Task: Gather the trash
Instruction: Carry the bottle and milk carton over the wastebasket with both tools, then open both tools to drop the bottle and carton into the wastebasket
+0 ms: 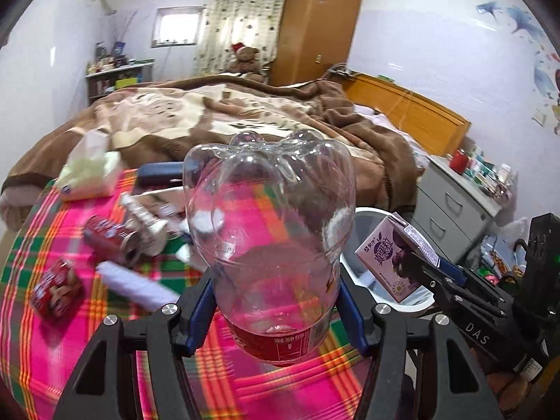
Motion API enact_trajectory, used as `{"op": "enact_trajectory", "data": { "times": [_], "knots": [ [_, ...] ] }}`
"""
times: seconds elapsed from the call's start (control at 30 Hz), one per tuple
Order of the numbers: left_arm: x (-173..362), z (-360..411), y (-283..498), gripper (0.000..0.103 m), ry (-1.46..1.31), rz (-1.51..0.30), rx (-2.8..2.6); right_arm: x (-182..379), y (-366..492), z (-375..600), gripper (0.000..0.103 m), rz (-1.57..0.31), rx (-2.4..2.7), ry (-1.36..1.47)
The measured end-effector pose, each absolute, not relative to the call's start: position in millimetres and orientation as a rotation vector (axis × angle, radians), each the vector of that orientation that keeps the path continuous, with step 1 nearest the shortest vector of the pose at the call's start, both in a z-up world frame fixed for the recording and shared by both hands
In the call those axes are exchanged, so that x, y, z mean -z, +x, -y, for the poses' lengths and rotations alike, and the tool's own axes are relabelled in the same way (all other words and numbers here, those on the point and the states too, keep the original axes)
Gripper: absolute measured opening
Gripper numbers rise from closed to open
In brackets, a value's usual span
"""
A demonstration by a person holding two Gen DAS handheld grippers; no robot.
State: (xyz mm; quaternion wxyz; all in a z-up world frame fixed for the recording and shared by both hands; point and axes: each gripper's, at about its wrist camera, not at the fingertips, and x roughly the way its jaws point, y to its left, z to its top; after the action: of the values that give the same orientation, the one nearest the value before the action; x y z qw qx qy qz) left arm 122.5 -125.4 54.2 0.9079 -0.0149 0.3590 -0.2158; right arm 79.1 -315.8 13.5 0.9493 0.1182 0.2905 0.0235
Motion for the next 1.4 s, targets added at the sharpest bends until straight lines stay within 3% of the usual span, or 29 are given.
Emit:
{"op": "enact_trajectory", "data": {
  "times": [0.47, 0.77, 1.17, 1.23, 1.27, 1.33, 1.4],
  "knots": [
    [-55, 227, 153, 0.063, 0.013, -0.753, 0.636, 1, 85, 379, 0.043, -0.628, 0.139, 0.272],
    [-27, 288, 176, 0.063, 0.053, -0.813, 0.695, 22, 91, 404, 0.043, -0.703, 0.202, 0.278],
    [6, 312, 194, 0.063, 0.054, -0.895, 0.73, 35, 98, 415, 0.043, -0.776, 0.241, 0.247],
    [7, 314, 195, 0.067, 0.057, -0.895, 0.725, 36, 100, 415, 0.043, -0.784, 0.25, 0.233],
    [7, 313, 195, 0.07, 0.059, -0.888, 0.722, 36, 100, 415, 0.044, -0.787, 0.256, 0.23],
    [6, 311, 195, 0.071, 0.049, -0.89, 0.731, 36, 100, 416, 0.06, -0.786, 0.256, 0.239],
    [5, 307, 195, 0.071, 0.035, -0.893, 0.731, 34, 96, 415, 0.064, -0.775, 0.257, 0.25]
  ]
}}
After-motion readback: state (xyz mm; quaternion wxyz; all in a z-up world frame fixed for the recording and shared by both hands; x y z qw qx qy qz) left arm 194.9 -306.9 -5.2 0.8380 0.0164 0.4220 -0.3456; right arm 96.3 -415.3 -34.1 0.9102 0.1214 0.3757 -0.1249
